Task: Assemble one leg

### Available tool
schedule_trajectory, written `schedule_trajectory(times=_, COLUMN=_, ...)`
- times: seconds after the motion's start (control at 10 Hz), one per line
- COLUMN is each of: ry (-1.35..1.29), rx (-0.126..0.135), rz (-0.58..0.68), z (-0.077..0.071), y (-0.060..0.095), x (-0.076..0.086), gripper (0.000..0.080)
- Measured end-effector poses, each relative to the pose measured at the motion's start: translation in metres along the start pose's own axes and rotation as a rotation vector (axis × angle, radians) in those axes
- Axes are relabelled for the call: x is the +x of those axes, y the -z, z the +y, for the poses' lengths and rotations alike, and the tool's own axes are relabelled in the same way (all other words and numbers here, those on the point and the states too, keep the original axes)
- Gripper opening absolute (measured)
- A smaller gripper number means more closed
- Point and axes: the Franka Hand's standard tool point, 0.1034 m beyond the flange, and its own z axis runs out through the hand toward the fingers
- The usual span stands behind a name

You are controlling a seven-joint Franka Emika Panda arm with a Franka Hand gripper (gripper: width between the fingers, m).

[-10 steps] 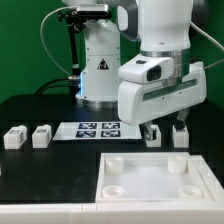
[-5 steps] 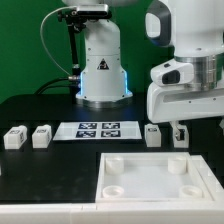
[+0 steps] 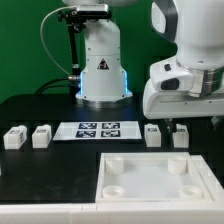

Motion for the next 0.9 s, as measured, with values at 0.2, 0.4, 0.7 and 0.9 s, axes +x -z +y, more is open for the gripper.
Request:
schedule_trajectory(times=0.2, ry=-0.023, rx=-0.027, rz=-0.215, z=0.009, y=-0.010, x=-0.011, gripper=0.0649)
schedule_trajectory(times=0.4, ry=-0.022, rx=-0.050, rz=-0.415, z=0.011, y=-0.013, x=-0.014, gripper=0.0649)
schedule_trajectory(times=0.7, ry=-0.025, rx=-0.053, rz=-0.470, z=0.010, y=-0.017, x=-0.010, gripper=0.0649)
schedule_trajectory(times=0.9, ry=-0.079, rx=-0.065, rz=-0.508, z=0.000, y=-0.034, x=-0.020, gripper=0.0649)
